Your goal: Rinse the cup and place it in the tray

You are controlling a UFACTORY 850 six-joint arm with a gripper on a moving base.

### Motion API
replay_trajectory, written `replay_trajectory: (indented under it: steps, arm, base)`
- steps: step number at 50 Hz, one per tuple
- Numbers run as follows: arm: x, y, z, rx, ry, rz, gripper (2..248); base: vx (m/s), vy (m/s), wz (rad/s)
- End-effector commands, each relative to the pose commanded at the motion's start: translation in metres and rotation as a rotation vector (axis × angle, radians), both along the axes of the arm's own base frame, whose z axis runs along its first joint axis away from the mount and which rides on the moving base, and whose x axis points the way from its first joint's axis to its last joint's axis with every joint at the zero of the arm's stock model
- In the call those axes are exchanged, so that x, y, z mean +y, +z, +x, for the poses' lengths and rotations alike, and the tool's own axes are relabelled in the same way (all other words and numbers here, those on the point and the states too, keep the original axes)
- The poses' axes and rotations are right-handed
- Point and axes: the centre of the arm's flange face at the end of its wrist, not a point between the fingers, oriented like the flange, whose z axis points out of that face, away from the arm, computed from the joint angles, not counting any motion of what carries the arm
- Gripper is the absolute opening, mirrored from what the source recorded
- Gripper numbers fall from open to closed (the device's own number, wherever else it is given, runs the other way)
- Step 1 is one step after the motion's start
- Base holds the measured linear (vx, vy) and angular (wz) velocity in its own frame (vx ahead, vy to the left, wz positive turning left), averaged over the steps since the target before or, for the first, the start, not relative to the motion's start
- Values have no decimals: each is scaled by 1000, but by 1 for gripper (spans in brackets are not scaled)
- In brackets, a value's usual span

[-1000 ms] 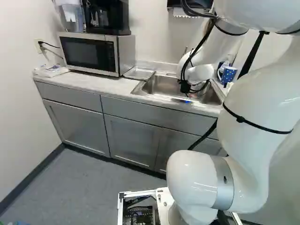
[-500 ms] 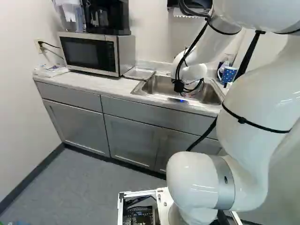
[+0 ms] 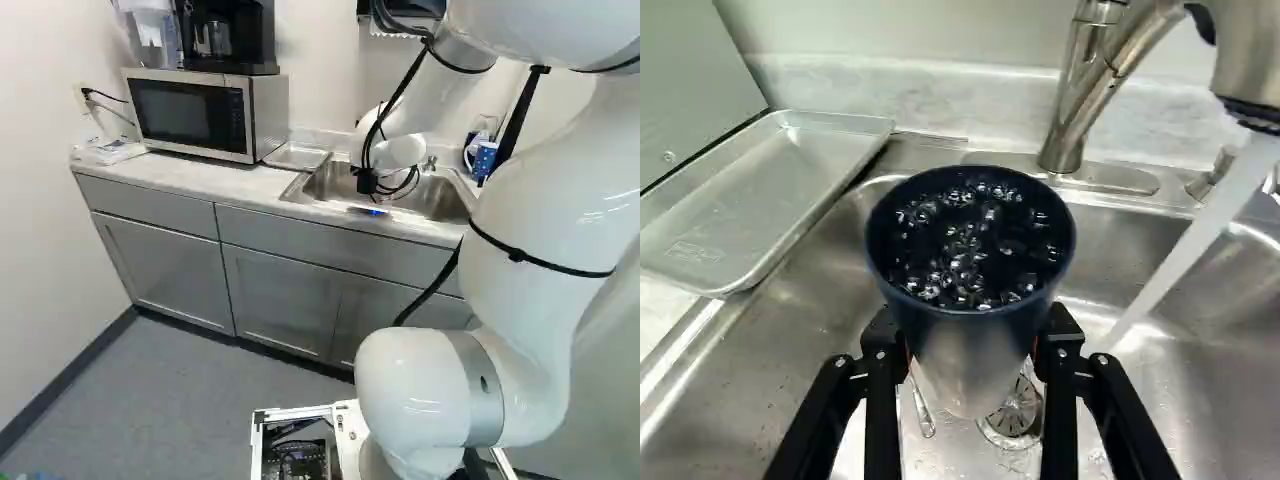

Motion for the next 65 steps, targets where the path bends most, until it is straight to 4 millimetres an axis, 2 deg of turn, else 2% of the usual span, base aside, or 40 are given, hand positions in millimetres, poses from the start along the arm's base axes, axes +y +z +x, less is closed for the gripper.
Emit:
replay_trajectory:
  steps: [20, 65]
  arm:
    - [16, 2, 15, -7, 34, -1, 125]
    - [24, 51, 11, -104, 50, -12, 125]
  base:
    - [0, 0, 0]
    - [0, 0, 0]
